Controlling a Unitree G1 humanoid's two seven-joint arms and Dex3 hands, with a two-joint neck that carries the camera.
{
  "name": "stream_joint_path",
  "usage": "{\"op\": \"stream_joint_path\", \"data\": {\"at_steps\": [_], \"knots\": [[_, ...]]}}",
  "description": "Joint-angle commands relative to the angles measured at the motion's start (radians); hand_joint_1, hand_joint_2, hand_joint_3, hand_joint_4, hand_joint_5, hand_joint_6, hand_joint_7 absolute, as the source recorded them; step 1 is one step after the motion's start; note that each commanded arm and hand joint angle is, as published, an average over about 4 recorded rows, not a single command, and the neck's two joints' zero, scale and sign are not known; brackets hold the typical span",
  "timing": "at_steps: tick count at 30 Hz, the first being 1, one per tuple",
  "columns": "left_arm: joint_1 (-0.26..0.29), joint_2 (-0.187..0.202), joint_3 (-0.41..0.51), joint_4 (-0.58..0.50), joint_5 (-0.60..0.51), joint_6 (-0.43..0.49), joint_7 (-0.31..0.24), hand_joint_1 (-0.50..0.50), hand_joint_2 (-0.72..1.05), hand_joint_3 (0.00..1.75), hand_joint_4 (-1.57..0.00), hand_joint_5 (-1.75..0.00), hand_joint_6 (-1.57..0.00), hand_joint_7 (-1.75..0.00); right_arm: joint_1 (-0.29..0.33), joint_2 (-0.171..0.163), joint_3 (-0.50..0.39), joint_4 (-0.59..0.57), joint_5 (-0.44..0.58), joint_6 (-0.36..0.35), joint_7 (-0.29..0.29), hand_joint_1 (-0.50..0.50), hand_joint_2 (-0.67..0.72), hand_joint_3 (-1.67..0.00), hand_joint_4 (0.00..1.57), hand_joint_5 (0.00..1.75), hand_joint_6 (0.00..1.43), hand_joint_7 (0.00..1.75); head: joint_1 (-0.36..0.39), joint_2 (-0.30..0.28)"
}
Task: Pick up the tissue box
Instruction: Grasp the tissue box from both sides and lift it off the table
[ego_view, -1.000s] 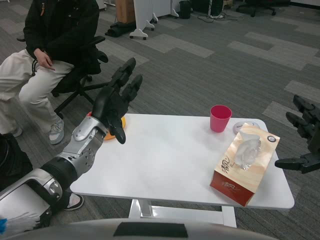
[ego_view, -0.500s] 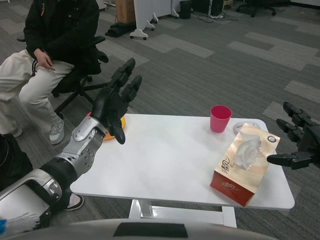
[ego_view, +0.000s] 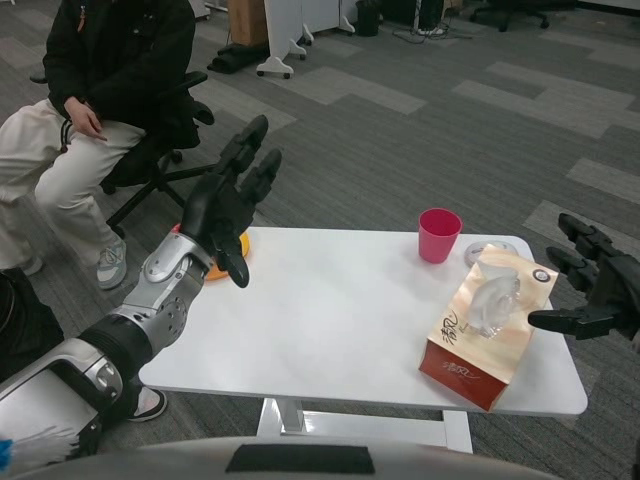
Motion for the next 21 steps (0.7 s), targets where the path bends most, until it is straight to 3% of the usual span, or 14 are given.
{"op": "stream_joint_path", "data": {"at_steps": [1,4,16,21], "knots": [[-0.012,0.010,-0.003,0.000,0.000,-0.003,-0.001,0.50,-0.64,0.02,0.00,0.00,0.00,0.00,-0.025,-0.017,0.003,0.014,-0.005,0.001,0.001,0.21,-0.03,-0.63,0.00,0.29,0.00,0.07,-0.001,0.001],[-0.011,0.010,-0.005,-0.002,0.000,-0.003,-0.001,0.50,-0.64,0.09,0.00,0.00,0.00,0.00,-0.025,-0.017,0.006,0.039,-0.005,0.001,0.001,0.21,-0.03,-0.63,0.00,0.29,0.00,0.07,0.001,0.002],[0.005,0.010,-0.004,-0.017,0.003,-0.003,-0.001,0.50,-0.64,0.00,0.00,0.00,0.00,0.00,-0.019,-0.001,0.014,0.081,-0.007,-0.001,0.001,0.21,-0.03,-0.63,0.00,0.29,0.00,0.07,0.009,0.009],[0.010,0.010,-0.003,-0.023,0.003,-0.003,-0.001,0.50,-0.64,0.04,0.00,0.00,0.00,0.00,-0.006,0.011,0.012,0.075,-0.008,-0.001,0.001,0.21,-0.03,-0.63,0.00,0.29,0.00,0.07,0.008,0.008]]}}
